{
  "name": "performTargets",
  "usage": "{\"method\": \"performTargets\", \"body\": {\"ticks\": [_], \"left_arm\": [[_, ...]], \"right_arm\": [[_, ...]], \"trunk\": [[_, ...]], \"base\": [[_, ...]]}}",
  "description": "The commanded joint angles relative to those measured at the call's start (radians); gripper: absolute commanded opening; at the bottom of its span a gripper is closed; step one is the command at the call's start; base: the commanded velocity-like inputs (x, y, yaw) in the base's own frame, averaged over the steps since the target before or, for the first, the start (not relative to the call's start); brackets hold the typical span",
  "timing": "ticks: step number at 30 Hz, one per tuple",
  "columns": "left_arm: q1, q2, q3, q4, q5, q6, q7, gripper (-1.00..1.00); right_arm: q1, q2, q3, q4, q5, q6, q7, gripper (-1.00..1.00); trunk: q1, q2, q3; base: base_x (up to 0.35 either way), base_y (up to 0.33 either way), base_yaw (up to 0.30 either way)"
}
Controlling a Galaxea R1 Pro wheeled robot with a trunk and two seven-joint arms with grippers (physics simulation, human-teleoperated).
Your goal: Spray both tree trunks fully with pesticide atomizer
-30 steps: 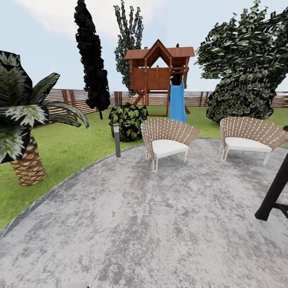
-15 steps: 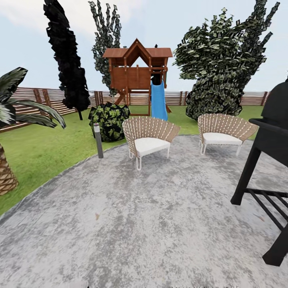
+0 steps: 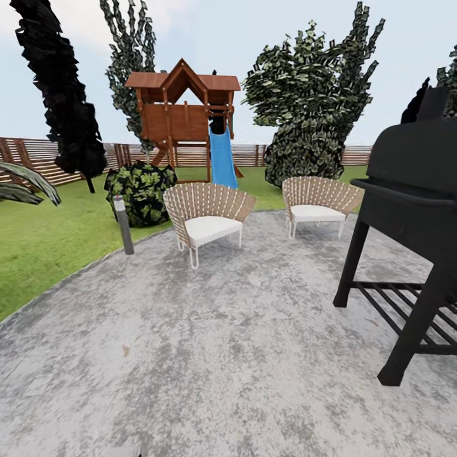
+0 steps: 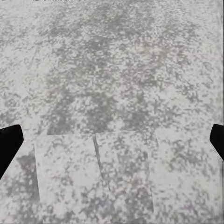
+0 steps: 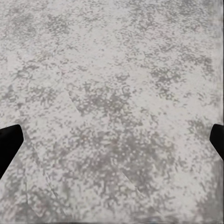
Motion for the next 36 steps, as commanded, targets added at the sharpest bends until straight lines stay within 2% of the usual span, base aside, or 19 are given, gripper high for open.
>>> {"method": "performTargets", "body": {"ticks": [1,9,31,36], "left_arm": [[0.0,0.0,0.0,0.0,0.0,0.0,0.0,1.0],[0.0,0.0,0.0,0.0,0.0,0.0,0.0,1.0],[0.0,-0.001,0.0,0.0,-0.001,0.0,-0.002,1.0],[0.0,-0.001,0.0,0.0,-0.001,0.0,-0.001,1.0]], "right_arm": [[0.0,0.0,0.0,0.0,0.0,0.0,0.0,1.0],[0.0,0.0,0.0,0.0,0.0,0.0,0.0,1.0],[0.0,0.0,0.0,0.0,0.001,0.0,0.0,1.0],[0.0,0.0,0.001,0.0,0.001,0.0,0.0,1.0]], "trunk": [[0.004,-0.007,-0.003],[0.035,-0.063,-0.028],[0.035,-0.063,-0.028],[0.035,-0.063,-0.028]], "base": [[0.0,0.0,-0.3],[0.0,0.0,-0.3],[-0.001,0.0,-0.3],[-0.147,0.0,-0.3]]}}
